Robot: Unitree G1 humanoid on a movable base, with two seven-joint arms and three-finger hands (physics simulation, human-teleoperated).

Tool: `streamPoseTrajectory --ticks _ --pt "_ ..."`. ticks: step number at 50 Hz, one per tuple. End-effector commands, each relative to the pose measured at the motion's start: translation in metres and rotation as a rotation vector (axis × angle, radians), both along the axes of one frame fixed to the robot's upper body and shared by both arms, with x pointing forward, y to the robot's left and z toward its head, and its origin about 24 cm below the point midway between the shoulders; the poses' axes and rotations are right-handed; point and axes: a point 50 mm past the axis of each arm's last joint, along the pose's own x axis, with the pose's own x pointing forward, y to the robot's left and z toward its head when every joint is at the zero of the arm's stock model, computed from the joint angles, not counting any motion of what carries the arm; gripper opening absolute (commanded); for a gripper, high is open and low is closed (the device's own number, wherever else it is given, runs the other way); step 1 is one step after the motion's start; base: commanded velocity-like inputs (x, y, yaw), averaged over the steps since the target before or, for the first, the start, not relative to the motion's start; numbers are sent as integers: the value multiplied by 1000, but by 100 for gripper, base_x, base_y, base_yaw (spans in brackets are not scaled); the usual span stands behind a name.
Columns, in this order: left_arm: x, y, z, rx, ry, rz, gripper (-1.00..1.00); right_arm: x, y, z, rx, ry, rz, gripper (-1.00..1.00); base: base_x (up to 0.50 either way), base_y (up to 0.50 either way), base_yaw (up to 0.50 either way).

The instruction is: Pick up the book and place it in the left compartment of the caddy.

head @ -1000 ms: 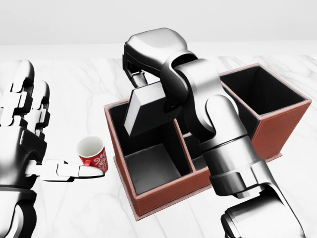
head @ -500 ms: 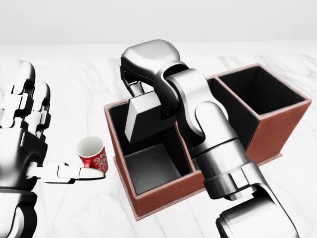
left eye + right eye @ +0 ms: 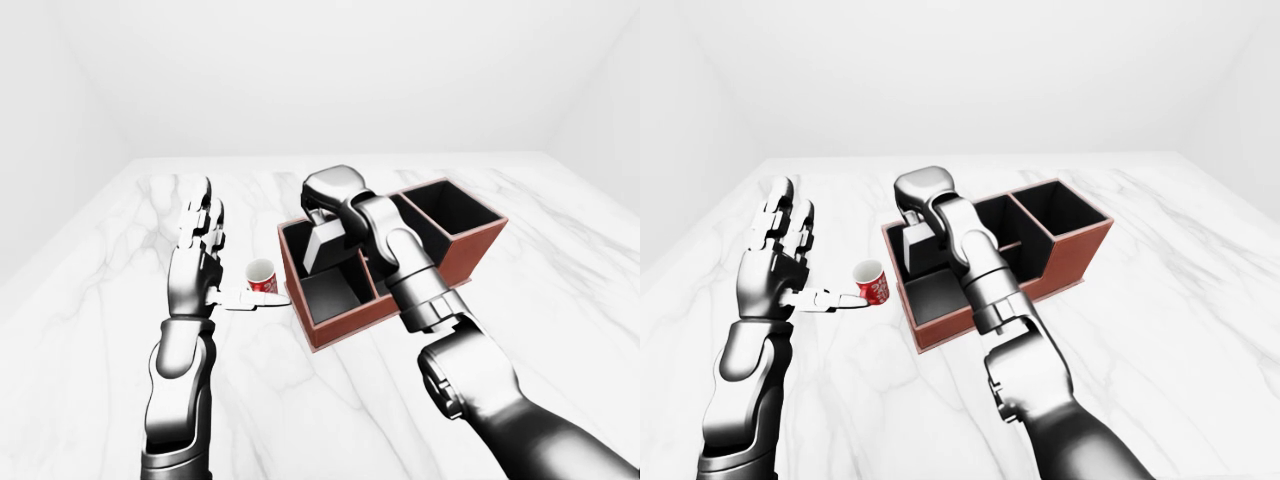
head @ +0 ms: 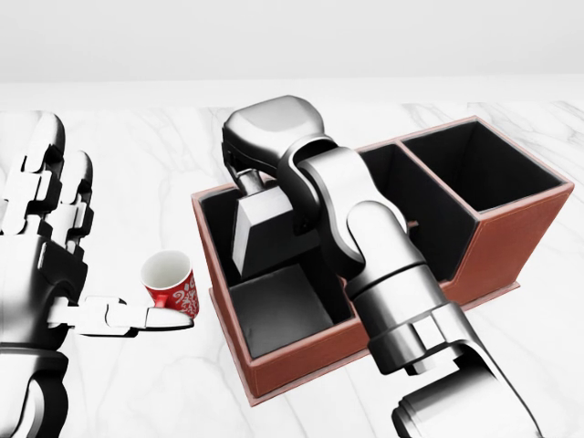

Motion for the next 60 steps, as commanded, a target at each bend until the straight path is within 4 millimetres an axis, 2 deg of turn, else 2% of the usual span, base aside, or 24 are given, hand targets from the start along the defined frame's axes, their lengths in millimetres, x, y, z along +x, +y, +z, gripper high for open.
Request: streamPoseTrajectory --ticks 1,60 --pt "0 0 1 0 -4 -1 100 2 1 -6 1 -19 -9 -100 0 0 0" --pt "0 -1 -2 -1 10 -3 100 4 7 -67 -62 44 -21 -100 0 0 0"
